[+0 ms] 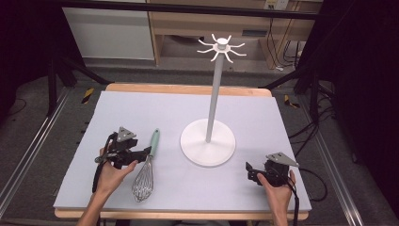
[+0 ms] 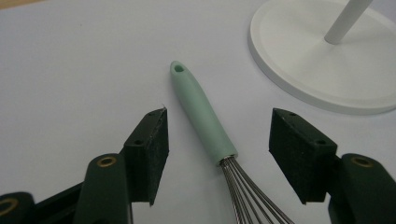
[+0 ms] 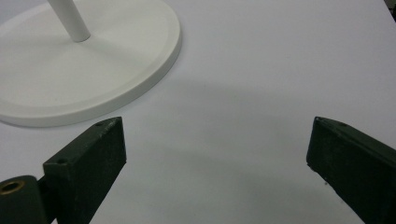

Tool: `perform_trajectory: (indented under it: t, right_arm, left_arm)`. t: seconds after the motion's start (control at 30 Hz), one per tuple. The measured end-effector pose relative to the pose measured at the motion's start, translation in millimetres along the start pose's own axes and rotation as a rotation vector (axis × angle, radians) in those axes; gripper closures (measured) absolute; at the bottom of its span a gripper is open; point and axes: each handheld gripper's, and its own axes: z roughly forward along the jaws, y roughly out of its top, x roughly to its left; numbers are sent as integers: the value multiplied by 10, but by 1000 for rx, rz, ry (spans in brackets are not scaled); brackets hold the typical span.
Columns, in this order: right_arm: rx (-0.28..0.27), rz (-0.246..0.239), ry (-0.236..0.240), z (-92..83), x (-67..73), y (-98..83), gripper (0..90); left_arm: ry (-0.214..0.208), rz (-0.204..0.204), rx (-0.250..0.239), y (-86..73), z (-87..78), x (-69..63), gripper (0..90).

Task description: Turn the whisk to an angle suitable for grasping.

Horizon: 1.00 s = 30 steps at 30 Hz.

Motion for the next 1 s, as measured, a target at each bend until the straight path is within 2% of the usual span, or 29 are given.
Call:
perform_trajectory:
  t: [0.47, 0.67, 1.0]
  right_arm:
    - [-1, 2, 3, 3, -3, 1, 55]
    - [1, 3, 6, 3, -5, 2, 57]
    - [6, 8, 10, 6, -8, 3, 61]
  left_arm:
    - [12, 16, 93, 0, 157, -50, 392]
    - [19, 7, 125, -1, 254, -52, 395]
    - [25, -1, 153, 10, 378, -84, 433]
